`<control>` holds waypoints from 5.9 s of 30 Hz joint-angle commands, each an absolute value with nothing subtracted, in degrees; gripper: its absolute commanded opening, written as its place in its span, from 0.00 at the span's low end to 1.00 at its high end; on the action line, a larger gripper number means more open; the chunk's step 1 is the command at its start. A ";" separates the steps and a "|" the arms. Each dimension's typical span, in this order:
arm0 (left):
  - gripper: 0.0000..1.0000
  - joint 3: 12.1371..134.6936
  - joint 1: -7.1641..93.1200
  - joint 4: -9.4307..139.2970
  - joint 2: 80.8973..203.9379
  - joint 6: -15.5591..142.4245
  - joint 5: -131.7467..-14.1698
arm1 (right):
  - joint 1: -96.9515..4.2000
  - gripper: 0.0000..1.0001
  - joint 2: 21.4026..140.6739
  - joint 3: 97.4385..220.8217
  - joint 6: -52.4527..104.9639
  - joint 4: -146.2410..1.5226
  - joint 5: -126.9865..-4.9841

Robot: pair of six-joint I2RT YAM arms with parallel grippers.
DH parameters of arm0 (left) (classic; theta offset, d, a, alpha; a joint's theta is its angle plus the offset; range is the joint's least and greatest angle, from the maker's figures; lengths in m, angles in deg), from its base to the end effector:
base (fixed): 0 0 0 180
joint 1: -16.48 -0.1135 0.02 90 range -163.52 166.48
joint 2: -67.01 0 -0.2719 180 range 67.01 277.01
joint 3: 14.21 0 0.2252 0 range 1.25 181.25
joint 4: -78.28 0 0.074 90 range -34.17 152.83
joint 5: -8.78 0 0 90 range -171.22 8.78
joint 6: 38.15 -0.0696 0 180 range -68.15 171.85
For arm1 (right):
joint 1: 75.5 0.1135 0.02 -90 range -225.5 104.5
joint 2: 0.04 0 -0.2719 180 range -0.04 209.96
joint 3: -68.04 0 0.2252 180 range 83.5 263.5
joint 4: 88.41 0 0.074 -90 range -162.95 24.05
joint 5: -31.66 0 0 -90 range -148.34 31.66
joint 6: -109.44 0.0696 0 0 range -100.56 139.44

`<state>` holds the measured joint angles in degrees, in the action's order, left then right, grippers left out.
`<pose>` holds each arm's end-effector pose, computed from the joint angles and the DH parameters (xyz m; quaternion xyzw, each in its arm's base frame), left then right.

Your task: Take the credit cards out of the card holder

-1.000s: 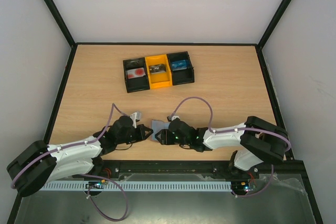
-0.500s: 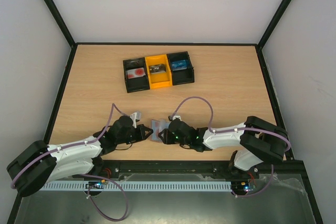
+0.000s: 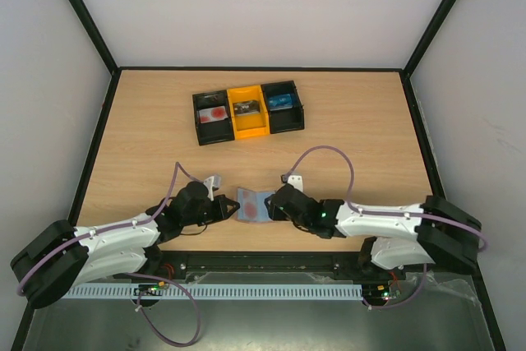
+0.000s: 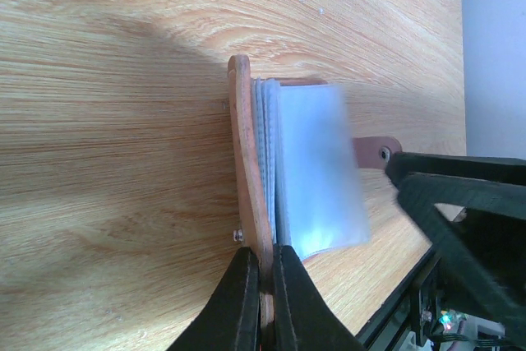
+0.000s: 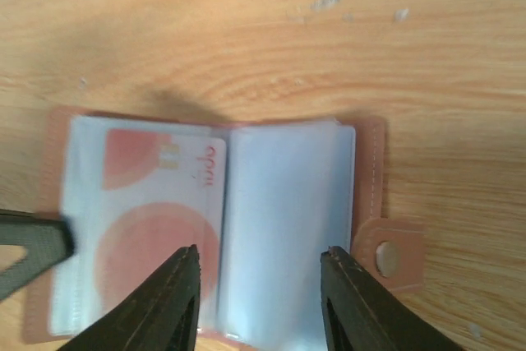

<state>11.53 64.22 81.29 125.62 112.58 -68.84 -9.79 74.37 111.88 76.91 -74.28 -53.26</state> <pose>0.1172 -0.1511 0.1527 -0.0436 0.8610 -0.4587 0.2154 0.1055 0.2187 0.1600 -0.0492 0.9208 0.3189 0.2190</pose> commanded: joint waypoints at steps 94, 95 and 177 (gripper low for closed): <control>0.36 15.34 64.85 80.49 126.69 110.20 -70.58 | -5.01 0.40 74.44 112.93 73.12 -75.52 -48.94; 0.37 15.04 64.84 81.07 126.35 110.74 -70.40 | -5.01 0.38 75.22 113.10 72.86 -76.45 -49.61; 0.65 10.68 65.54 88.64 126.78 117.50 -67.16 | -5.01 0.03 89.48 107.60 80.61 -96.00 -61.61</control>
<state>10.61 64.71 86.66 128.11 116.84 -69.21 -5.35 88.25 108.38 80.19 -97.62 -61.50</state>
